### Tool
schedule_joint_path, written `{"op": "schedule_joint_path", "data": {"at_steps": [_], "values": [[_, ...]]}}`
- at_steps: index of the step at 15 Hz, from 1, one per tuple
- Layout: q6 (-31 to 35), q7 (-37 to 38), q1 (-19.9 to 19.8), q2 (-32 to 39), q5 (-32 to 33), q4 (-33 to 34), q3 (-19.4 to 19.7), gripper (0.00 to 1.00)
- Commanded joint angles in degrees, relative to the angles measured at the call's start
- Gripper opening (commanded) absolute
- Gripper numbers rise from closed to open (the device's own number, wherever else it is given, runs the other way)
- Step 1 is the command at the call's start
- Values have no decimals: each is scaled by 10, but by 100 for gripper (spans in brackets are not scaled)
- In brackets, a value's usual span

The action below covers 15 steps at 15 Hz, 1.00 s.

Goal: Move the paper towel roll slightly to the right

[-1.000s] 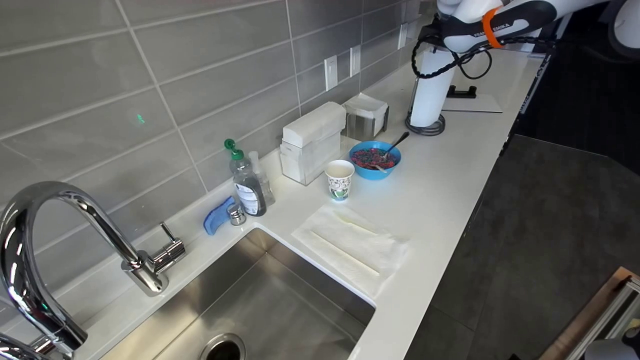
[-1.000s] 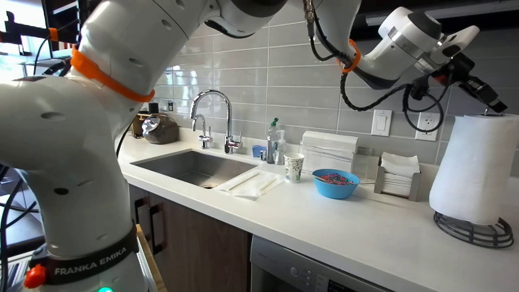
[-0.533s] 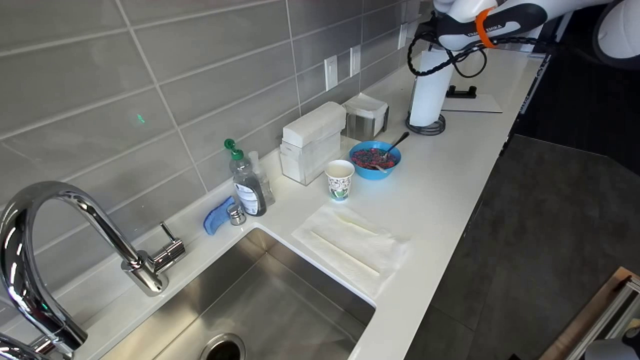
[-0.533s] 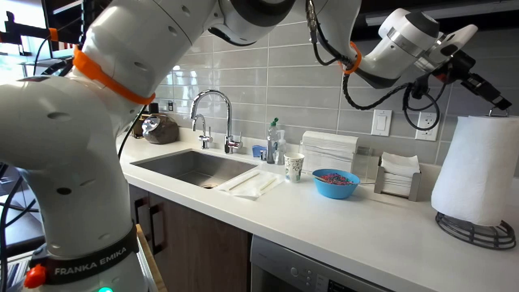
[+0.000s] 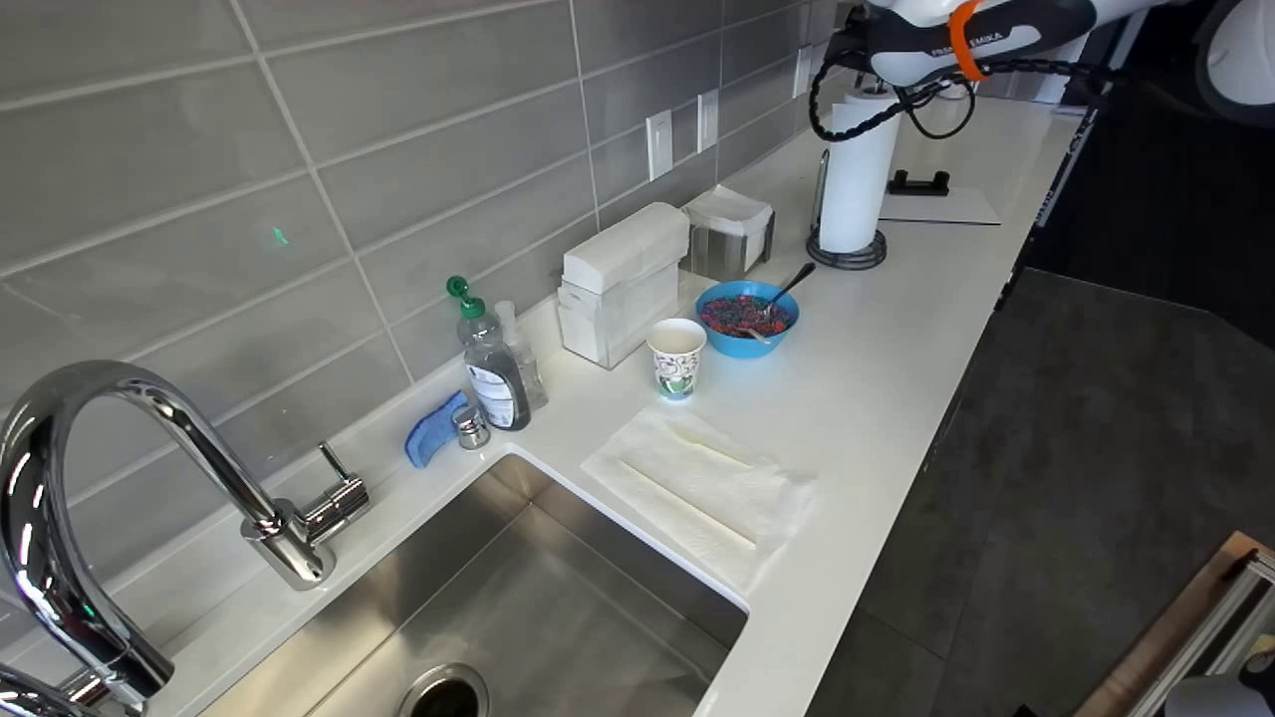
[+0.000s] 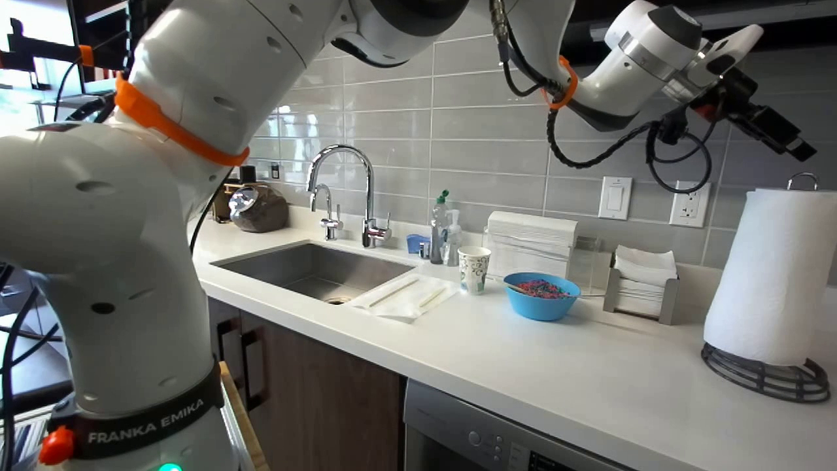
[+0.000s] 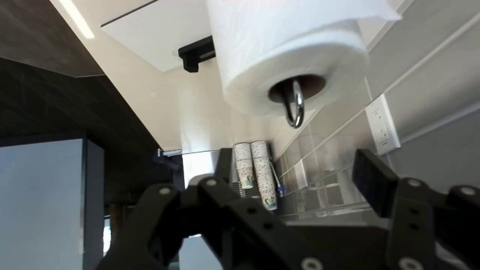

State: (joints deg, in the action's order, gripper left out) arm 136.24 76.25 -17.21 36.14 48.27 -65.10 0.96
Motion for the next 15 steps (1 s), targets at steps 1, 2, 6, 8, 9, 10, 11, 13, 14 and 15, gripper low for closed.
{"op": "schedule_joint_path", "data": {"at_steps": [1,2,6,8,9,10,11,13,14,15], "values": [[53,-111,-47,-98,-45,-135,-56,100],[67,-148,-63,-116,-60,-159,-72,100],[135,-323,-123,-190,-169,-262,-118,100],[162,-414,-165,-225,-238,-315,-160,100],[175,-458,-189,-241,-276,-343,-185,100],[185,-504,-214,-258,-316,-371,-215,100],[189,-549,-241,-275,-358,-400,-248,100],[189,-639,-298,-312,-449,-458,-322,100],[184,-683,-338,-323,-493,-477,-373,100],[168,-728,-364,-329,-538,-483,-412,100]]}}
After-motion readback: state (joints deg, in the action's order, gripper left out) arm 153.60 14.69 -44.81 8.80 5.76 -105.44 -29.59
